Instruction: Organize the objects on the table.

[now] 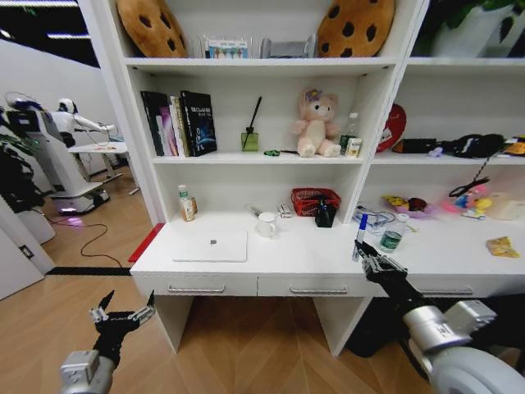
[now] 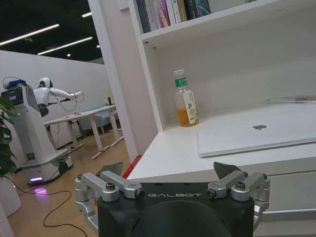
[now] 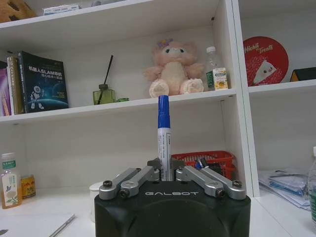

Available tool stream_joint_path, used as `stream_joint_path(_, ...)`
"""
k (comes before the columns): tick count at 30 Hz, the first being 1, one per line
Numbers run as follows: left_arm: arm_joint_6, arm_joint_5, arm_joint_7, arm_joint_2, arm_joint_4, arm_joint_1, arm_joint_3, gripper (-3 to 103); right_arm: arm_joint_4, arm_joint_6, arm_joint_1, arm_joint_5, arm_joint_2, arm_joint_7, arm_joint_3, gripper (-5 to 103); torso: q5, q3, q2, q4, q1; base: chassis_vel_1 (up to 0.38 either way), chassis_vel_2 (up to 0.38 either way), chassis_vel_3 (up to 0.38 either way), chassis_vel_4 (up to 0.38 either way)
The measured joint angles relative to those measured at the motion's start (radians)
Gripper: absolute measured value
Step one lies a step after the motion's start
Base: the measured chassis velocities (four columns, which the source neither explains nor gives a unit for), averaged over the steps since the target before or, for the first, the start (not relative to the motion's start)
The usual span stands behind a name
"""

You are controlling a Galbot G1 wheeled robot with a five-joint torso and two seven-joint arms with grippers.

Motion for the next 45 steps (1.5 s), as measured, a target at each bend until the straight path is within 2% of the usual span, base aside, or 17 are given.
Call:
stream_joint_path(3, 0.000, 0.000, 0.000, 0.000, 0.000, 0.000, 0.000, 100, 0.000, 0.000, -0.002, 0.000, 0.000, 0.000, 0.000, 10, 0.0000, 0.002, 0.004, -0.0001, 0.002, 0.000, 0.000, 0.000, 0.000)
stream_joint_path(8, 0.000, 0.000, 0.000, 0.000, 0.000, 0.000, 0.000, 100, 0.000, 0.003, -0.005, 0.002, -0.001, 0.000, 0.000, 10, 0.0001, 0.018, 0.034, -0.0002, 0.015, 0.000, 0.000, 0.000, 0.000)
stream_joint_path(23, 0.000, 0.000, 0.000, 0.000, 0.000, 0.000, 0.000, 100, 0.000, 0.071, -0.014, -0.015, -0.009, -0.021, 0.017, 10, 0.0001, 0.060, 0.108, -0.0002, 0.048, 0.000, 0.000, 0.000, 0.000)
stream_joint_path(25, 0.000, 0.000, 0.000, 0.000, 0.000, 0.000, 0.000, 100, 0.000, 0.071, -0.014, -0.015, -0.009, -0.021, 0.017, 10, 0.0001, 0.060, 0.108, -0.0002, 0.048, 0.000, 0.000, 0.000, 0.000)
stream_joint_path(28, 0.000, 0.000, 0.000, 0.000, 0.000, 0.000, 0.000, 100, 0.000, 0.080, -0.012, -0.021, -0.005, -0.027, 0.017, 10, 0.0001, 0.079, 0.141, -0.0002, 0.062, 0.000, 0.000, 0.000, 0.000)
stream_joint_path(33, 0.000, 0.000, 0.000, 0.000, 0.000, 0.000, 0.000, 100, 0.000, 0.083, -0.012, -0.021, -0.005, -0.027, 0.017, 10, 0.0000, 0.086, 0.155, -0.0002, 0.069, 0.000, 0.000, 0.000, 0.000)
stream_joint_path(45, 0.000, 0.000, 0.000, 0.000, 0.000, 0.000, 0.000, 100, 0.000, 0.088, -0.007, -0.024, -0.006, -0.029, 0.012, 10, 0.0000, 0.129, 0.231, -0.0001, 0.102, 0.000, 0.000, 0.000, 0.000)
